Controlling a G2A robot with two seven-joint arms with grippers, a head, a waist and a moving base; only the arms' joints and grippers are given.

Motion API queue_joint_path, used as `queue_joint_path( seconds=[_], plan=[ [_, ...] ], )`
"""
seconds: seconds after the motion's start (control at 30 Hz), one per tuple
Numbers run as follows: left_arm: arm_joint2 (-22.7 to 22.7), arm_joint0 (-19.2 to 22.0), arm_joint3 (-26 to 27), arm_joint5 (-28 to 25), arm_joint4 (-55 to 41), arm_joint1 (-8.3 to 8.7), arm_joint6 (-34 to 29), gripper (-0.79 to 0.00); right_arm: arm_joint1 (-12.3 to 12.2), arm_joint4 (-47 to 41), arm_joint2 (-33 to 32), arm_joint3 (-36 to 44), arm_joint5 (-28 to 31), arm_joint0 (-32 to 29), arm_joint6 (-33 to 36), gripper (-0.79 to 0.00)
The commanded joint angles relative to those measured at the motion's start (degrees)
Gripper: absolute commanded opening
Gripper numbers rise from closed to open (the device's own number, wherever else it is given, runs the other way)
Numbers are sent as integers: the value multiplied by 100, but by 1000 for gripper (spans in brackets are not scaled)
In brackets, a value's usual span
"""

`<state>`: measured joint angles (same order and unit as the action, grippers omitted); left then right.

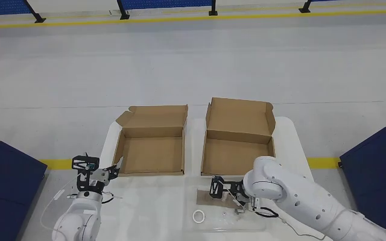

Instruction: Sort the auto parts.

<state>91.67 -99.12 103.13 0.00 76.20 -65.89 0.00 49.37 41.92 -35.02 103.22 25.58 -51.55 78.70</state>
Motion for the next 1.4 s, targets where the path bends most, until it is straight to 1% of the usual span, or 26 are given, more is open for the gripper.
queue_joint_path(
  seconds=[0.0,0.03,0.13,0.2,0.3,0.33,0.4,0.47,0.77,0.8,0.83,0.87,0.97,1.07,1.1,1.17,1.2,1.37],
  plan=[
    [0,0,0,0,0,0,0,0,1,-135,-33,-7,37,-58,-250,-785],
    [0,0,0,0,0,0,0,0,-14,-365,-122,-50,186,-83,-457,-785],
    [0,0,0,0,0,0,0,0,-146,-908,-552,-85,539,-104,-539,-785],
    [0,0,0,0,0,0,0,0,-315,-1539,-901,-40,781,-221,-780,-785],
    [0,0,0,0,0,0,0,0,-619,-2341,-1261,0,1163,-420,-1161,-785],
    [0,0,0,0,0,0,0,0,-694,-2496,-1323,7,1248,-462,-1246,-785],
    [0,0,0,0,0,0,0,0,-959,-3143,-1438,-17,1627,-611,-1625,-785],
    [0,0,0,0,0,0,0,0,-1143,-3580,-1478,-146,1904,-679,-1901,-785],
    [0,0,0,0,0,0,0,0,-1143,-3580,-1478,-146,1904,-679,-1901,-785],
    [0,0,0,0,0,0,0,0,-1133,-3674,-1452,-128,1896,-728,-2007,-785],
    [0,0,0,0,0,0,0,0,-1123,-3877,-1425,-132,1942,-784,-2135,-785],
    [0,0,0,0,0,0,0,0,-1119,-4216,-1429,-201,2119,-816,-2247,-785],
    [0,0,0,0,0,0,0,0,-1175,-5510,-1415,-451,2632,-900,-2631,-785],
    [0,0,0,0,0,0,0,0,-1335,-6545,-1257,-496,2798,-859,-2795,-785],
    [0,0,0,0,0,0,0,0,-1422,-6924,-1189,-476,2854,-821,-2850,-785],
    [0,0,0,0,0,0,0,0,-1529,-7447,-1082,-408,2901,-780,-2897,-785],
    [0,0,0,0,0,0,0,0,-1595,-7657,-1047,-383,2943,-742,-2939,-785],
    [0,0,0,0,0,0,0,0,-1595,-7657,-1047,-383,2943,-742,-2939,-785]
  ],
)
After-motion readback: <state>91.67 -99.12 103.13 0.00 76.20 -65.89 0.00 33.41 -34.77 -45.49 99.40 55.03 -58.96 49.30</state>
